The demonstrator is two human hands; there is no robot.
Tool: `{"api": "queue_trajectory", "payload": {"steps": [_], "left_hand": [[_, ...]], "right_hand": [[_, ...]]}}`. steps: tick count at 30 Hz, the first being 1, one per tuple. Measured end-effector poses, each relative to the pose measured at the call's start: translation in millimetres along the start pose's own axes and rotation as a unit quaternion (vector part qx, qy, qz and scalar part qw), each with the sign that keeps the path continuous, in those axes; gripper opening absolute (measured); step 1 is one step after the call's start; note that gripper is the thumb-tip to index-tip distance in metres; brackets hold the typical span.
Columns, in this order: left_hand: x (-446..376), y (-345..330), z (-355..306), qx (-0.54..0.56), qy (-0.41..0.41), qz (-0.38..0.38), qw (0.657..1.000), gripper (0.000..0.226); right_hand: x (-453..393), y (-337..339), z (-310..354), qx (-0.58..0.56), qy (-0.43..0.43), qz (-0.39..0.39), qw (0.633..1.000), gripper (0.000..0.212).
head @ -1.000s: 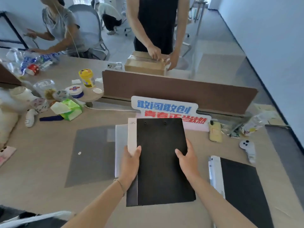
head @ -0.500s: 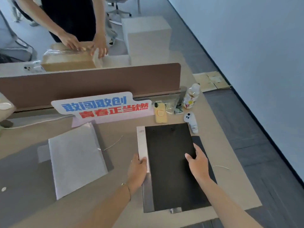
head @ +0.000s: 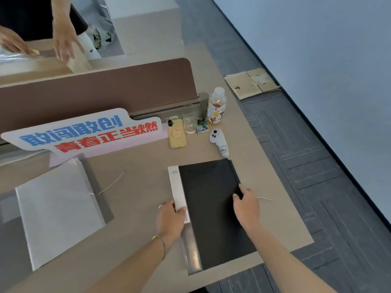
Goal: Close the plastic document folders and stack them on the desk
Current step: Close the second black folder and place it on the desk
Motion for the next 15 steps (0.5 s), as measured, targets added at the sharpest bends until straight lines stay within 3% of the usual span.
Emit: {"api": "queue_trajectory", "payload": {"steps": [5, 11, 15], "left_hand": [[0.7, -13.7, -2.2, 0.029, 0.004, 0.009, 1.0, 0.013], [1.9, -30.1, -9.1, 0.033, 0.023, 0.024, 0.999, 0.057], [4.5, -37.0, -16.4, 0.113, 0.049, 0.009, 0.992, 0.062]], "right_hand": [[-6.3, 1.0, -9.1, 0.008, 0.009, -0.009, 1.0, 0.046], [-10.2, 1.0, -17.3, 0.007, 0.003, -0.017, 1.0, 0.047], [-12.3, -2.3, -15.5, -0.018, 0.001, -0.014, 1.0, 0.049]]}}
Point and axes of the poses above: each hand's wrist, its own x-axis away from the middle knuckle, its own y-axis out of the back of the hand, z = x × y, the point moved 2 cm from there along -x, towards the middle knuckle, and after that the axes turned 12 degrees about z, right-handed, at the moved point
